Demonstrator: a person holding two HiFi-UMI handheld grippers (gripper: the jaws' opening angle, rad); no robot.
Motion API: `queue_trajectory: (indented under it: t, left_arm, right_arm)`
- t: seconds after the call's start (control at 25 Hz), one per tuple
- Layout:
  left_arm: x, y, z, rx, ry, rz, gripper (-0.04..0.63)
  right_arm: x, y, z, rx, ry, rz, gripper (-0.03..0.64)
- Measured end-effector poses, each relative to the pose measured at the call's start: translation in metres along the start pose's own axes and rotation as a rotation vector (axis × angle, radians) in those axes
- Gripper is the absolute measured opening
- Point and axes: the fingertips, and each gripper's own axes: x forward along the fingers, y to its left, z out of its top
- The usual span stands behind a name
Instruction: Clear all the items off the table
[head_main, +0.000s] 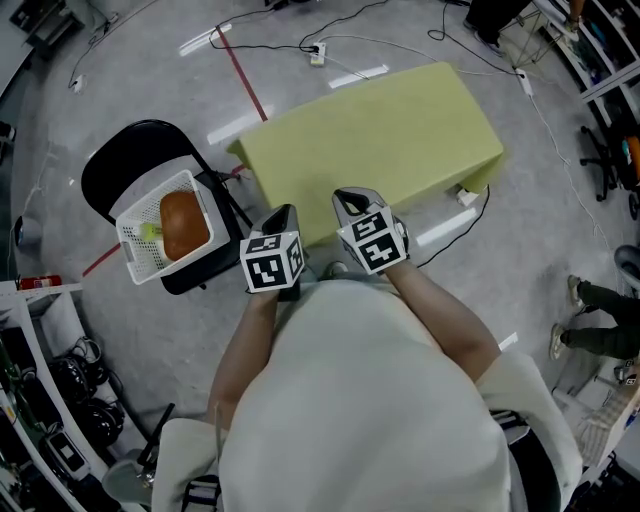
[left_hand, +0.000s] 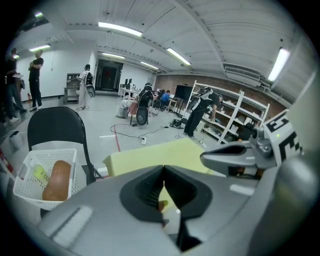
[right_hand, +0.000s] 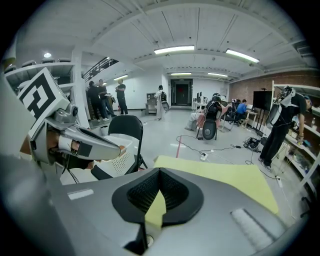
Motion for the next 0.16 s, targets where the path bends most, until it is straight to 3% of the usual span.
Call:
queue_trajectory:
  t: [0.16]
  left_arm:
    - [-0.0011,-0.0016,-0.0023,-0.001,0.002,0.001,0.009]
  right_arm:
    - [-0.0023,0.0001,-0.0021,-0.003,-0.003,0.002,-0.003]
